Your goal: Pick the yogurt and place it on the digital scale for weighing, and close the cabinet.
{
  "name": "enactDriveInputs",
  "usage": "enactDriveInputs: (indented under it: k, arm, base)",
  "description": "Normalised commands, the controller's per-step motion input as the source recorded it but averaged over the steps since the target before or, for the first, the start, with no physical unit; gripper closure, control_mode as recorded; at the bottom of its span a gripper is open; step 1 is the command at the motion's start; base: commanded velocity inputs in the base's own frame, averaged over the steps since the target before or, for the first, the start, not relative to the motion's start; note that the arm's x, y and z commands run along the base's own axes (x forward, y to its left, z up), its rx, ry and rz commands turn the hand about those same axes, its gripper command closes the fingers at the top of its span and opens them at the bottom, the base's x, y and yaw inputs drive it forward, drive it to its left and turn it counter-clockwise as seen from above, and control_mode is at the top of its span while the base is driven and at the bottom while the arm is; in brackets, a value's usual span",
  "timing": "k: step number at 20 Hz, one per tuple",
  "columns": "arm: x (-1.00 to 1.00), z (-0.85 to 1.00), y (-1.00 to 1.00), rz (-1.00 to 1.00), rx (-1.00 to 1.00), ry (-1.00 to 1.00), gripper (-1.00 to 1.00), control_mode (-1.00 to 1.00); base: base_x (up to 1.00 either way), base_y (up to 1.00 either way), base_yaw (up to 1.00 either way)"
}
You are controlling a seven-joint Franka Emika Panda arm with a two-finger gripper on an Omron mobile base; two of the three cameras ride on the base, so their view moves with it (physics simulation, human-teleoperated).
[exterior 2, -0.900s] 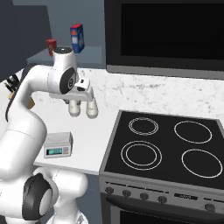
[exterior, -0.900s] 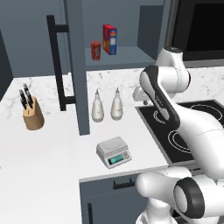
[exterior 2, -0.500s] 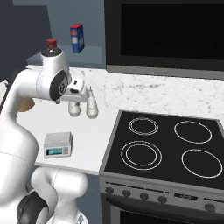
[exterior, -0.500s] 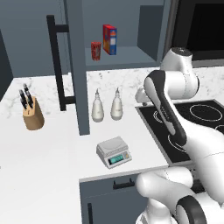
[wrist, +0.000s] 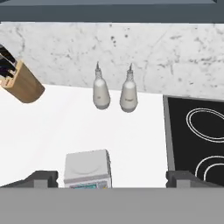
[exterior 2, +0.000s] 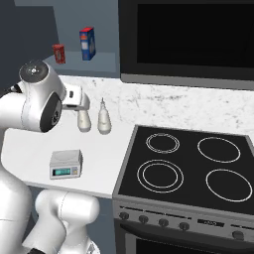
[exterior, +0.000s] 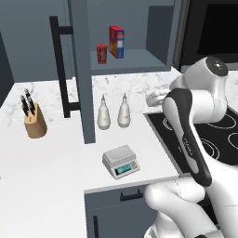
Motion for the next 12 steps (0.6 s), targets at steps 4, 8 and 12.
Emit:
enactDriveInputs:
  k: [4,8,12]
  arm:
    - [-0.18,0.71,0.16,0.12,0.00,-0.23,-1.00,-1.00]
    - [-0.03,0.53,0.21,0.08,0.00,-0.28,-1.00,-1.00]
    - [-0.03,0.45,0.17,0.10,0.00,-0.29,-1.00,-1.00]
  base:
    - [0.00,0.00,0.00]
    - [0.00,0.00,0.00]
    - [0.00,0.00,0.00]
